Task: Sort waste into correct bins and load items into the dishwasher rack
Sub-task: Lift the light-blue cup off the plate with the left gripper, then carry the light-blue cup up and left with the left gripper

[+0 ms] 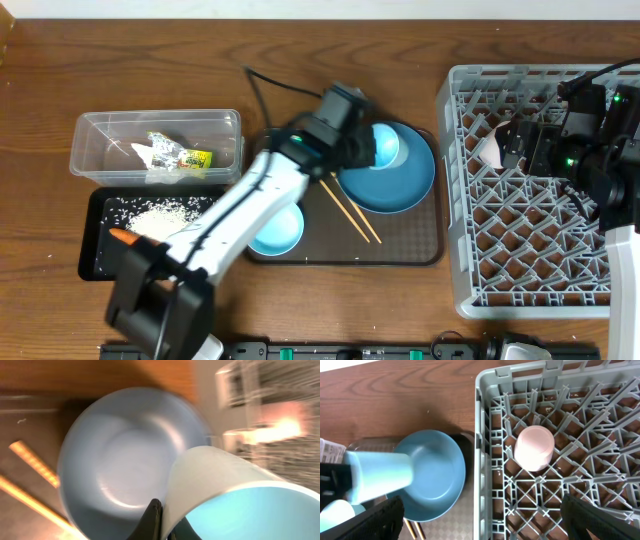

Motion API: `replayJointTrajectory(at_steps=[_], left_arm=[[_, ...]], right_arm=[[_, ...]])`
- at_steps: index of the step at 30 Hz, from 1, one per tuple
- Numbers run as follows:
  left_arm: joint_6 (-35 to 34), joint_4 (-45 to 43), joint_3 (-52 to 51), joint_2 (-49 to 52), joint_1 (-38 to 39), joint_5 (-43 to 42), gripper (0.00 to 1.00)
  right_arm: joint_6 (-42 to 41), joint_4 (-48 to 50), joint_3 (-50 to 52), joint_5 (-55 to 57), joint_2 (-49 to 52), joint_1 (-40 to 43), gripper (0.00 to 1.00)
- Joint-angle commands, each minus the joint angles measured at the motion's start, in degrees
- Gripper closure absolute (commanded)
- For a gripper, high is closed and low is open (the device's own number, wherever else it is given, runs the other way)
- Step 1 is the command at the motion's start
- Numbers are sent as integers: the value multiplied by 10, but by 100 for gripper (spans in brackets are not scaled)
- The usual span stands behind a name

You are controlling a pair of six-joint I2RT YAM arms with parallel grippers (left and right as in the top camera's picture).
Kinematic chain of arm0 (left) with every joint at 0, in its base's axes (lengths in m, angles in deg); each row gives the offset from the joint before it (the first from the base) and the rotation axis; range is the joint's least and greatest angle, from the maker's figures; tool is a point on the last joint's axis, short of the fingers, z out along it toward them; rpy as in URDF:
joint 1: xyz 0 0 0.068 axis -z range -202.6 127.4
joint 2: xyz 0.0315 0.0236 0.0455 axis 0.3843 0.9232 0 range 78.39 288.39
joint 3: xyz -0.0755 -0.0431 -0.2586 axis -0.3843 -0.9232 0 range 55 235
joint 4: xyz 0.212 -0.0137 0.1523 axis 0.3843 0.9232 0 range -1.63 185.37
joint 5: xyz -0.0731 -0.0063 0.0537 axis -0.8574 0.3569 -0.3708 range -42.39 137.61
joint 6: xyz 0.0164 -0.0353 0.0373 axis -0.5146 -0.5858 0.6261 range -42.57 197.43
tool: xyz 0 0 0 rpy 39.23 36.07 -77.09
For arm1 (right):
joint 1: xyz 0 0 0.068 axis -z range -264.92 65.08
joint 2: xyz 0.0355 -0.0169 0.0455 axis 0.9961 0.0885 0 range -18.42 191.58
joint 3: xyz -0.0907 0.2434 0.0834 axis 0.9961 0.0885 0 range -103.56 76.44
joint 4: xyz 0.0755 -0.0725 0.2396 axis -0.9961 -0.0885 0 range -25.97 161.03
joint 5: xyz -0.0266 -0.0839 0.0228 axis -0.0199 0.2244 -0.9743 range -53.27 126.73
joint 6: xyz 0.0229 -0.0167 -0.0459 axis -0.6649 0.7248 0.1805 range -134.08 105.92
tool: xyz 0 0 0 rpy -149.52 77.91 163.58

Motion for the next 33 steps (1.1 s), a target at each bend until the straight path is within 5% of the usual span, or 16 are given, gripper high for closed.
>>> replayJointTrajectory(at_steps=[1, 6, 14, 24, 28, 33], left_arm=[[45, -21, 11, -17, -61, -240, 94], [72, -55, 11, -15, -148, -483, 94], [105, -55, 10, -15, -192, -605, 94], [105, -54, 10, -15, -191, -618, 94], [106, -55, 10, -15, -191, -642, 94], [106, -55, 10, -15, -191, -643, 94]], right_arm=[[3, -1, -7, -7, -3, 6, 1], [3, -1, -7, -7, -3, 6, 1], [3, -1, -7, -7, -3, 6, 1], [-27, -65, -7, -106, -5, 6, 1], [127, -79, -7, -303, -10, 6, 6], [212, -96, -7, -447, -11, 5, 3]])
